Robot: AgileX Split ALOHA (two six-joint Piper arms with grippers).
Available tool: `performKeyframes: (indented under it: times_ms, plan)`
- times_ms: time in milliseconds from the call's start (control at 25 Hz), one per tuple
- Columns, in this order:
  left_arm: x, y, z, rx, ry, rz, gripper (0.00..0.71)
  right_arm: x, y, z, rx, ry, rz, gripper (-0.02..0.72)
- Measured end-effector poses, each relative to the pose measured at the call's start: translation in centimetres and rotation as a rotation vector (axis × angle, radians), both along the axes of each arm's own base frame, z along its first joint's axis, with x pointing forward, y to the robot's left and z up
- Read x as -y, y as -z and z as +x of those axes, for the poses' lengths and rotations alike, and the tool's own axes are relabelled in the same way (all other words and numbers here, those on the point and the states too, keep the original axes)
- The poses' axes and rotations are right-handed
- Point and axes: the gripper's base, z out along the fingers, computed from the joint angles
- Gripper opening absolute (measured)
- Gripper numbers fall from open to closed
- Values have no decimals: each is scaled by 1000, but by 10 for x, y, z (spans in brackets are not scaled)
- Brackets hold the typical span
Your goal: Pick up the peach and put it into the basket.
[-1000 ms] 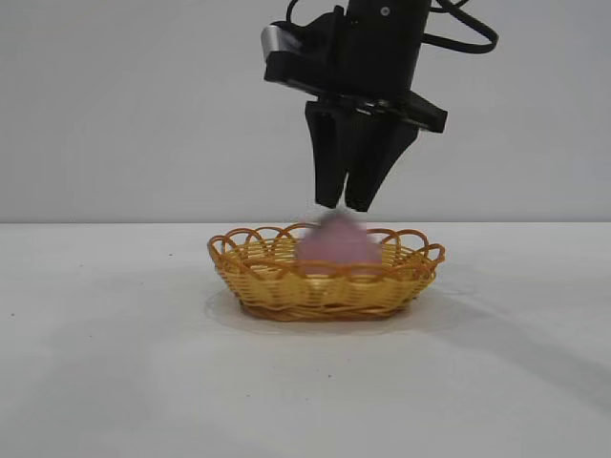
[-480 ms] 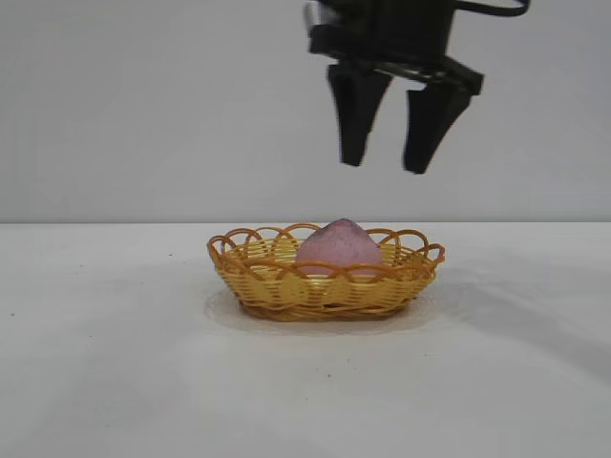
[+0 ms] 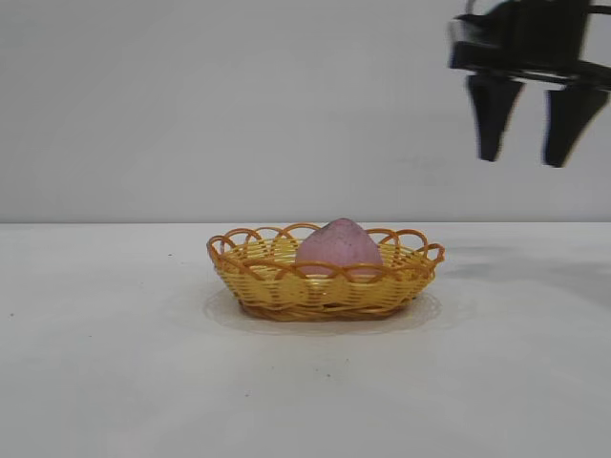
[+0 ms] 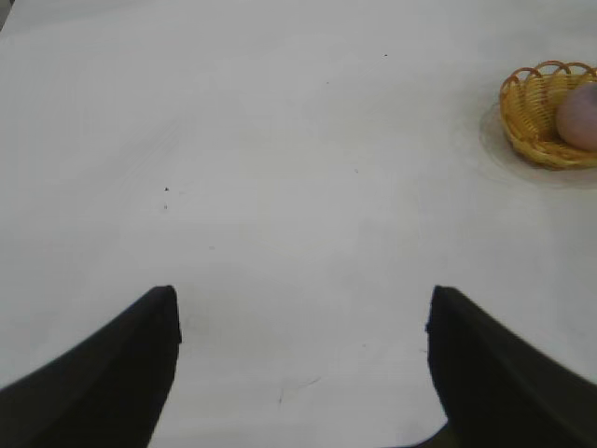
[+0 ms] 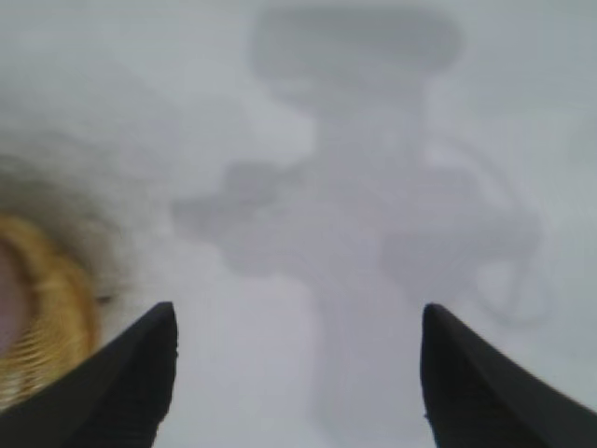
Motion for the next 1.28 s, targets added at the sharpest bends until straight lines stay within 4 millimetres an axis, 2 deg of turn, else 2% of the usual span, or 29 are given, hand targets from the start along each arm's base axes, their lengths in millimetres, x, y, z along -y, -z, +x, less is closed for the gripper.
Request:
performKeyframes:
  times_ms: [120, 200, 320, 480, 600, 720, 840, 1000, 1280]
  plan:
    - [0, 0, 0, 0, -1, -2, 516, 27, -2, 2, 5, 64, -5, 470]
    - [0, 0, 0, 0, -1, -2, 516, 40, -11, 1, 22, 94, -13, 470]
    - [0, 0, 0, 0, -1, -2, 516, 50, -36, -7, 80, 106, -44, 470]
    - [0, 0, 0, 0, -1, -2, 516, 53, -72, -37, 140, 110, -76, 470]
    - [0, 0, 0, 0, -1, -2, 516, 53, -93, -71, 163, 110, -81, 470]
    - [0, 0, 0, 0, -1, -2, 516, 54, -112, -115, 204, 114, -79, 470]
    - [0, 0, 0, 0, -1, -2, 516, 54, -124, -163, 264, 127, -73, 470]
    - [0, 0, 0, 0, -1, -2, 516, 54, -125, -230, 331, 143, -64, 470]
    - [0, 0, 0, 0, -1, -2, 516, 54, -101, -338, 508, 165, -45, 470]
